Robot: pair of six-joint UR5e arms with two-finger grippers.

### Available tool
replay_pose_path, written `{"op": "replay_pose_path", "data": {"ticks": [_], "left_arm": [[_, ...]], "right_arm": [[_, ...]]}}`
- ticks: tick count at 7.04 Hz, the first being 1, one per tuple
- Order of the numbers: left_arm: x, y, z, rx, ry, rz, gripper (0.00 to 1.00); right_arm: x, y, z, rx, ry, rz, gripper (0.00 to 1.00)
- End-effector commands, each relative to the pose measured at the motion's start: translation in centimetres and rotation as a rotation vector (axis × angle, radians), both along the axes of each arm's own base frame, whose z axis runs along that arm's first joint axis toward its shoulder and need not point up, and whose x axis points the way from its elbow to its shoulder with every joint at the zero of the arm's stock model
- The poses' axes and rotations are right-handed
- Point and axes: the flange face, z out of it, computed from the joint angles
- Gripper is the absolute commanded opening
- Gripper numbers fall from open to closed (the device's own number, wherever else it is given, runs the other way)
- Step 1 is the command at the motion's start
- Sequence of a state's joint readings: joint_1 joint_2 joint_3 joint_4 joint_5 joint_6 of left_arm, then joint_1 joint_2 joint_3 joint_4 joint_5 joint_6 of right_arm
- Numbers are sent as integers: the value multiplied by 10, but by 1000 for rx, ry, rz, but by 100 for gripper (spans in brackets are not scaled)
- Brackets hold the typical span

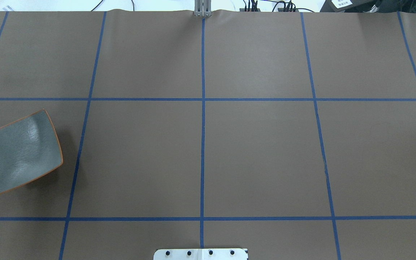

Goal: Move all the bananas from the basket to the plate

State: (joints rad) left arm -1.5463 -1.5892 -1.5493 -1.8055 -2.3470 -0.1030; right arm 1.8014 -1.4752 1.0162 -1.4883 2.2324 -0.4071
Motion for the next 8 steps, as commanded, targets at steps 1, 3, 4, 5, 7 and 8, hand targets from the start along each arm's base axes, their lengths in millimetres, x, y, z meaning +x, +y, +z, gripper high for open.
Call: {"op": "replay_pose_path", "data": {"ticks": [1,3,4,5,7,8], "left_arm": [[0,0,0,0,-2,0,100],[1,0,2,-3,0,2,100],[1,0,3,-8,0,2,100],[1,0,2,-5,0,2,100],[1,0,2,-4,0,2,100],[1,0,2,-4,-2,1,100]], "right_arm": [[-2,5,4,-9,-7,3,100],[-2,5,4,-8,-13,7,100],[-2,4,3,-6,-14,8,100],[-3,3,3,-6,-15,6,100],[-9,1,3,-6,-24,-2,100],[-11,1,3,-7,-24,-6,100]]}}
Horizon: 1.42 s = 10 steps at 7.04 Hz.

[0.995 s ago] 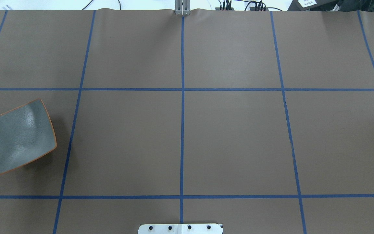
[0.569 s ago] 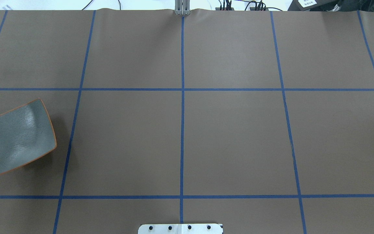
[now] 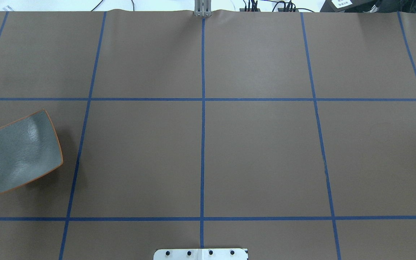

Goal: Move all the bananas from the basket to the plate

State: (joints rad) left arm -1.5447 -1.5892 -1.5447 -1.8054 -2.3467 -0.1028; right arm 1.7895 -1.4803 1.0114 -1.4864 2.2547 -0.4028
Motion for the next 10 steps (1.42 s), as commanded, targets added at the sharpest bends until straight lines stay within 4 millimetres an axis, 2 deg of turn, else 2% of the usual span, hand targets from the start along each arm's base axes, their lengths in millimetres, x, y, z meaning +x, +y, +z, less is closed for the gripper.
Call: {"op": "replay_pose_path", "data": {"ticks": [1,5,7,8,9,10], "left_arm": [[0,0,0,0,0,0,100],[0,0,-1,2,0,0,100],[0,0,-2,5,0,0,100],[0,0,-2,5,0,0,100],[0,0,-3,16,1,-1,100],[0,0,-3,19,1,-1,100]], "right_arm": [[-6,-2,0,-1,-7,-10,100],[-13,-4,2,-4,-9,-24,98],[-14,-1,5,-6,-10,-25,82],[-14,-1,5,-6,-9,-26,72],[-14,-1,5,-4,-9,-28,54],[-13,-1,4,0,-10,-30,29]]}}
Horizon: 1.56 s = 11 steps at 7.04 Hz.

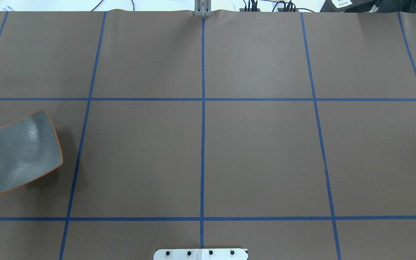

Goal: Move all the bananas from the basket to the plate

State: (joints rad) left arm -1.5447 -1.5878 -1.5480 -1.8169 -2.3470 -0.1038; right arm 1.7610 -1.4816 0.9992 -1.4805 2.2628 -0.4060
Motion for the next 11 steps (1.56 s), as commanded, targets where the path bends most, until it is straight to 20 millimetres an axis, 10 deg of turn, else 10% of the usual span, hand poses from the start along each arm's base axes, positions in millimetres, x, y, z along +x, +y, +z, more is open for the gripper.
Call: {"op": "replay_pose_path", "data": {"ticks": [1,8,11], "left_arm": [[0,0,-2,9,0,0,100],[0,0,0,1,1,-2,100],[3,-23,-20,-7,11,-44,100]], "right_arm": [[0,-1,-2,7,0,-4,0],[28,-28,-50,96,38,45,0],[44,-131,-168,199,117,170,0]]}}
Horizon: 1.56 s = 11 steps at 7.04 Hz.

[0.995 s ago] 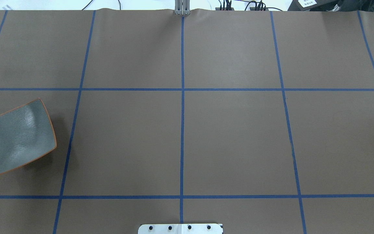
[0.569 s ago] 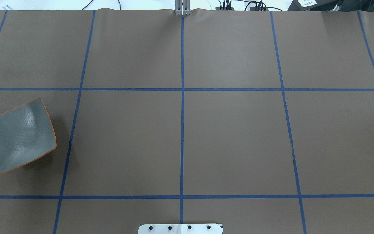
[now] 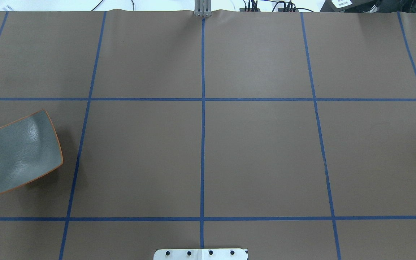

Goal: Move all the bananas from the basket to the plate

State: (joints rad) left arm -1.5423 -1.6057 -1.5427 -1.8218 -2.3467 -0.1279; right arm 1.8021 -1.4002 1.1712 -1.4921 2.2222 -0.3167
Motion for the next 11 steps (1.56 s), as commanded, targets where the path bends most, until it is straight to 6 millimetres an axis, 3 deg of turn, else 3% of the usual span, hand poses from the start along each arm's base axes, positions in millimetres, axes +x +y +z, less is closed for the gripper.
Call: {"op": "replay_pose_path", "data": {"ticks": [1,3,4,5,6,7,8,9,10,11], "left_arm": [[12,-27,-23,-11,12,-29,100],[23,-52,-34,-55,30,-71,100],[30,-62,-45,-41,33,-64,100],[49,-74,-61,-40,41,-56,100],[84,-94,-94,-73,71,-87,100],[123,-110,-135,-86,123,-131,100],[186,-111,-169,-83,194,-131,100],[250,-105,-209,-107,283,-137,100],[280,-106,-256,-130,369,-169,100],[309,-90,-279,-129,458,-165,100]], "right_arm": [[-52,-101,-109,62,3,54,0],[-180,-168,-193,77,-85,-13,0],[-257,-182,-242,68,-115,-29,0],[-332,-178,-286,64,-146,-55,0],[-396,-164,-330,58,-177,-70,0],[-446,-146,-380,36,-216,-52,0],[-487,-128,-425,13,-254,-39,0],[-517,-103,-466,-9,-296,-23,0],[-538,-78,-500,-39,-337,-4,0],[-557,-55,-528,-57,-369,-4,0]]}}
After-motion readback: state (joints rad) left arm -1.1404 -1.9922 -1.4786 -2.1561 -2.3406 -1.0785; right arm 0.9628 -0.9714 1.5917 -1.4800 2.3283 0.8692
